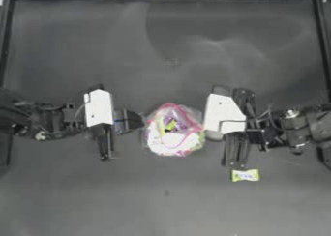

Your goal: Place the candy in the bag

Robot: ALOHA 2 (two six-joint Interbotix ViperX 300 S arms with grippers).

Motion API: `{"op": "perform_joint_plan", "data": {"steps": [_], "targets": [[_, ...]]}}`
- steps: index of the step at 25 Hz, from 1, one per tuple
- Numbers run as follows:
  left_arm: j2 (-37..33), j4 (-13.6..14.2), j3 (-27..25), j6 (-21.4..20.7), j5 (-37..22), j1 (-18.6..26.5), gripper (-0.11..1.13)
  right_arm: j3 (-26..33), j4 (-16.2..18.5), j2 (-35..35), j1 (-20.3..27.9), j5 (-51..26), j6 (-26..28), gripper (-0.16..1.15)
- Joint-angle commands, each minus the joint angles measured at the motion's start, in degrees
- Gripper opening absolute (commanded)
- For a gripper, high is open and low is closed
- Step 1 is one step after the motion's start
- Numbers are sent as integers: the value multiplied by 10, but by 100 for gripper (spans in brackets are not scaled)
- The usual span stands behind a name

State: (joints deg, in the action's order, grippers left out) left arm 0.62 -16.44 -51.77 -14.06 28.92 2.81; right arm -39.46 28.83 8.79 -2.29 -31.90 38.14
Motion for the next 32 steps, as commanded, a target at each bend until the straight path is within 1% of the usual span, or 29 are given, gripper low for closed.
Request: {"op": "perform_joint_plan", "data": {"steps": [1, 4, 7, 13, 18, 32], "targets": [[11, 2, 14, 2, 28, -6, 10, 4, -8, 0, 1, 4, 0, 4], [23, 2, 15, 3, 41, -11, 10, -3, -12, -2, 1, 4, 1, 4], [26, 2, 15, 3, 42, -11, 10, -8, -13, -2, 4, 5, 4, 4], [36, 2, 16, 3, 43, -12, 10, -15, -12, -6, 14, 36, 4, 4], [36, 2, 15, 2, 43, -13, 10, -15, -12, -17, 18, 47, 4, 4], [55, 2, 24, 2, 43, -14, 10, -20, -11, -20, 18, 48, 11, 5]]}}
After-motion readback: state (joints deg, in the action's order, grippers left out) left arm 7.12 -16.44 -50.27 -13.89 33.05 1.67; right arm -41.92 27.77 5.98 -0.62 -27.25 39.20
